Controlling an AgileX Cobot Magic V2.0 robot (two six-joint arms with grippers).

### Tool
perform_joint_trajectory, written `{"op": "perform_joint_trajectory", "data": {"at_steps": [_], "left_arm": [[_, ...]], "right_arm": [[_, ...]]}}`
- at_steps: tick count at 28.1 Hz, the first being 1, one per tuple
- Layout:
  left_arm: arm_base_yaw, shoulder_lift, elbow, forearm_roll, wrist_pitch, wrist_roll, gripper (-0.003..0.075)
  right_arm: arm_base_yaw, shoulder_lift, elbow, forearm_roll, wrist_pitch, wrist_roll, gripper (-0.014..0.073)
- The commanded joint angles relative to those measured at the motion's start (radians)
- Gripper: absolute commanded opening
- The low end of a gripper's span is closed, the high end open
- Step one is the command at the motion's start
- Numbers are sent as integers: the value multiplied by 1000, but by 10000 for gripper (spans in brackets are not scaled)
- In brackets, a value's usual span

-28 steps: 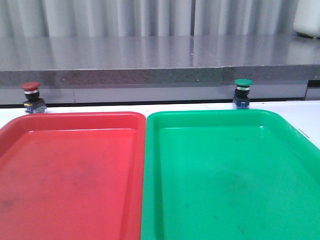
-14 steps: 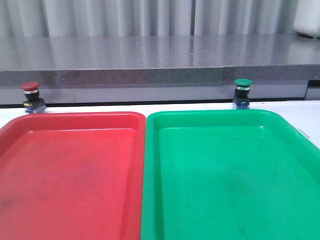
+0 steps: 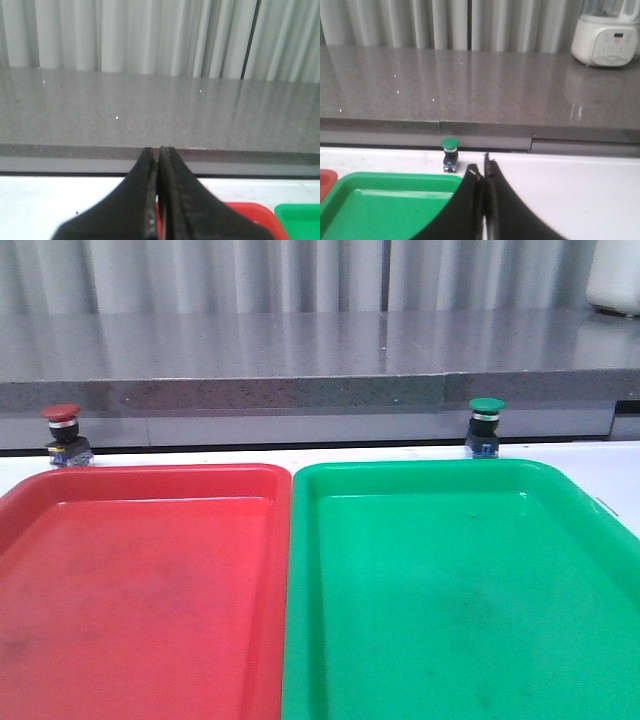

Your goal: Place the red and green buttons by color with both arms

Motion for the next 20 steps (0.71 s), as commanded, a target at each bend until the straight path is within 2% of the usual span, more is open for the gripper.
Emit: {"op": "perform_joint_trajectory", "data": {"at_steps": [1, 6, 17, 20], "left_arm": [[-6, 77, -44, -10, -27, -6, -20], [-6, 153, -44, -10, 21, -6, -20], [-6, 256, -31, -10, 28, -6, -20], [-6, 280, -31, -10, 28, -6, -18]], "right_arm": [[1, 92, -44, -4, -45, -13, -69], [1, 193, -41, -4, -42, -13, -69], [1, 333, -41, -4, -41, -13, -65], [1, 356, -41, -4, -41, -13, -12]]}}
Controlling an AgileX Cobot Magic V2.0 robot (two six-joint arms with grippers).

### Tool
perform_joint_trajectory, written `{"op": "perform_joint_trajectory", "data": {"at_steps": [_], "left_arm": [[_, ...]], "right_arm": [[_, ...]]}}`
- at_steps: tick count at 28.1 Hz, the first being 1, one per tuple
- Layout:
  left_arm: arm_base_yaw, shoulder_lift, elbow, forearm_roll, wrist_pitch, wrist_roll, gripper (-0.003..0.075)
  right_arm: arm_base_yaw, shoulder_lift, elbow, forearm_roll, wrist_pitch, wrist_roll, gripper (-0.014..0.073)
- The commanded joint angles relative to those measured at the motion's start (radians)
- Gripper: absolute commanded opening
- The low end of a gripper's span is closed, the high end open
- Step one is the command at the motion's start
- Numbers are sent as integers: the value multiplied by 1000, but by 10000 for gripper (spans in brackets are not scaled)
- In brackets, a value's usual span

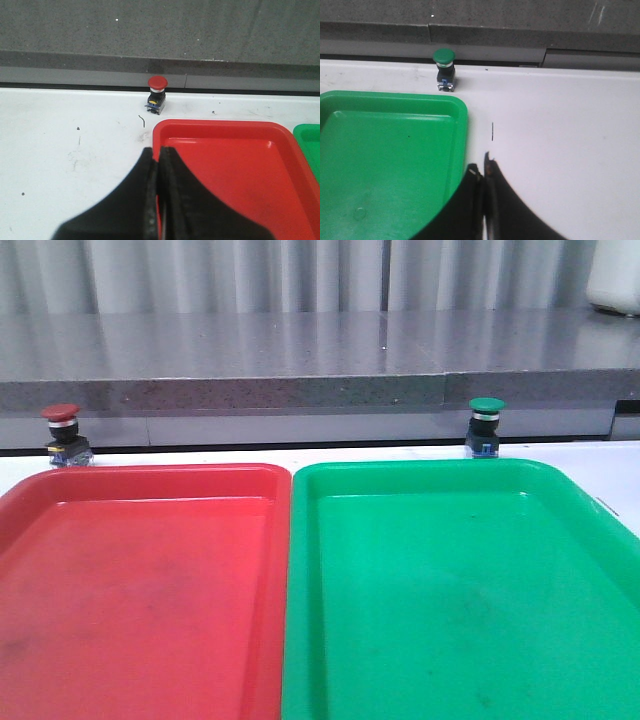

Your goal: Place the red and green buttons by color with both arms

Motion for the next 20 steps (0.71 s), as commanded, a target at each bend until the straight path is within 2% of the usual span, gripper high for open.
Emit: {"op": "perform_joint_trajectory", "data": {"at_steps": [1, 3, 5, 8, 10, 11, 13, 20], "left_arm": [[-6, 33, -24, -10, -66, -6, -12], [-6, 50, -24, -8, -71, -6, 46], [-6, 65, -24, -7, -83, -6, 150], [-6, 93, -24, -7, -109, -6, 368], [-6, 117, -24, -7, -143, -6, 498], [-6, 132, -24, -7, -161, -6, 540], [-6, 169, -32, -7, -179, -6, 569], [-6, 373, -125, -9, -189, -6, 568]], "right_arm": [[1, 24, -31, -4, -69, -11, 23], [1, 36, -31, -4, -69, -11, 145], [1, 46, -31, -4, -69, -11, 274], [1, 62, -31, -4, -69, -11, 437], [1, 62, -31, -4, -69, -11, 484], [1, 62, -31, -4, -69, -11, 489], [1, 62, -31, -4, -69, -11, 489], [1, 62, -31, -4, -69, -11, 489]]}}
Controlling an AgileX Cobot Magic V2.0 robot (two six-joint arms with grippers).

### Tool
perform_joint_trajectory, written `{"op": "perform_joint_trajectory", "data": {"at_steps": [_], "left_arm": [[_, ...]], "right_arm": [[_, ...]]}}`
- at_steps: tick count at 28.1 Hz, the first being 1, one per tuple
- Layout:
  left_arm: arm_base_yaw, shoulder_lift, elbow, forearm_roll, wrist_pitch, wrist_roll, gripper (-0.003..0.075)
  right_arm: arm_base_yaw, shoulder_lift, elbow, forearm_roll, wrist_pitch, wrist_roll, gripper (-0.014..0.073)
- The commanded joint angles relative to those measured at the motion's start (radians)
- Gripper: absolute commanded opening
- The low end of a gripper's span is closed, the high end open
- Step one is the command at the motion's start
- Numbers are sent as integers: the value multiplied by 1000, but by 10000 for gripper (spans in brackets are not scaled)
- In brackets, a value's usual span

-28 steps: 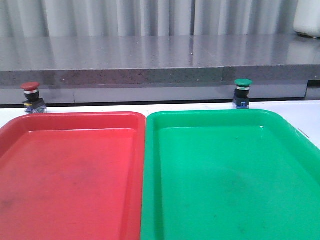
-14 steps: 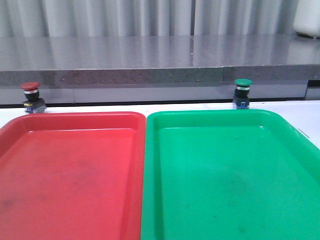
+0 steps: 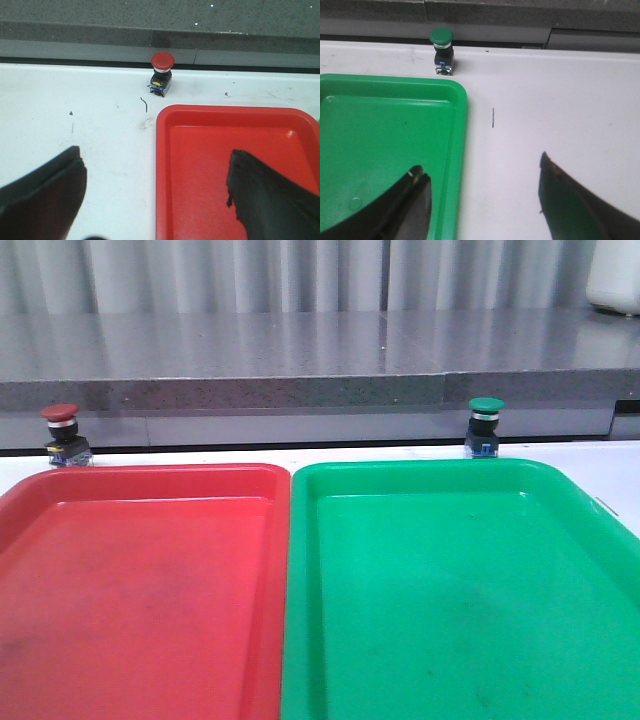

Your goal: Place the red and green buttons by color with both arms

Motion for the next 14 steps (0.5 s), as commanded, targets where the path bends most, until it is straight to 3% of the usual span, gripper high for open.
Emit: {"op": "perform_joint_trajectory", "data": {"at_steps": [1, 14], "left_arm": [[-6, 109, -87, -9, -86, -6, 568], [-6, 641, -365, -9, -88, -6, 568]], "right_arm": [[1, 4, -31, -4, -69, -11, 489], [1, 4, -31, -4, -69, -11, 489]]}}
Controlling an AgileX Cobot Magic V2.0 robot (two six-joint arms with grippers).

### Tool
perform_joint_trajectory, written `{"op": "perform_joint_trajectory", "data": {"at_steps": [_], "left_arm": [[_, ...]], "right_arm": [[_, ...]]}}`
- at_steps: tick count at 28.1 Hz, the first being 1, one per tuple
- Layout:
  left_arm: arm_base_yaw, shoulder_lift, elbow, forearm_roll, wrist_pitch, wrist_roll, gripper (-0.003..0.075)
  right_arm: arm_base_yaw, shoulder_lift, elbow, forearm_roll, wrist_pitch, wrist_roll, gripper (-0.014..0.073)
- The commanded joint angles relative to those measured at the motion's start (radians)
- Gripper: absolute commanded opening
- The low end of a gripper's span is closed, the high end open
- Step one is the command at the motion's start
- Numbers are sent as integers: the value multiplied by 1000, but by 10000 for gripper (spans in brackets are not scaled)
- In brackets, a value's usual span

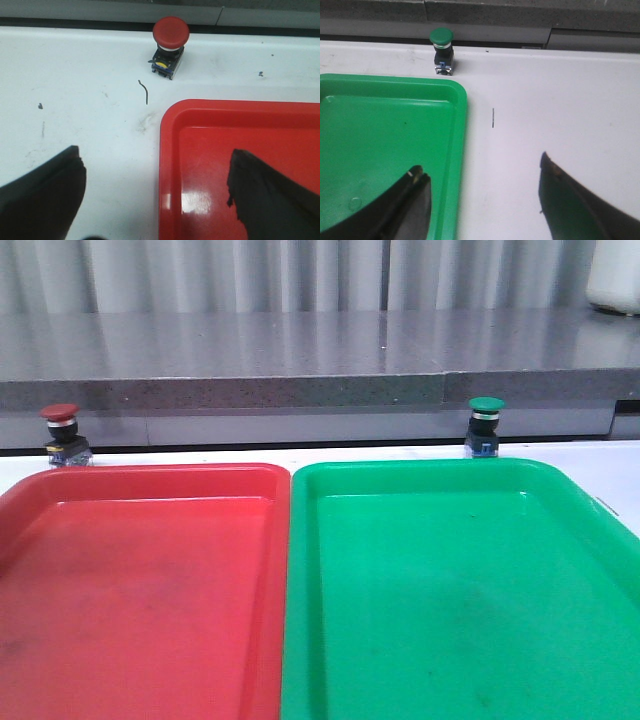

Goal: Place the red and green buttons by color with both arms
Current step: 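Lower the left gripper onto the red-capped button and grasp it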

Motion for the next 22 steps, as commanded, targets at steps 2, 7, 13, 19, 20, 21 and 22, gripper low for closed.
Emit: {"op": "perform_joint_trajectory", "data": {"at_steps": [2, 7, 13, 19, 20, 21, 22], "left_arm": [[-6, 121, -129, -9, -63, -6, 566], [-6, 276, -269, -9, -73, -6, 566], [-6, 444, -444, -9, -76, -6, 566], [-6, 565, -585, -14, -77, -6, 566], [-9, 580, -599, -14, -77, -6, 566], [-9, 596, -618, -18, -77, -6, 566], [-13, 612, -636, -18, -72, -6, 566]], "right_arm": [[1, 4, -31, -4, -69, -11, 489], [1, 4, -31, -4, -69, -11, 489], [1, 4, -31, -4, -69, -11, 489], [1, 4, -31, -4, -69, -11, 489], [1, 4, -31, -4, -69, -11, 489], [1, 4, -31, -4, -69, -11, 489], [1, 4, -31, -4, -69, -11, 489]]}}
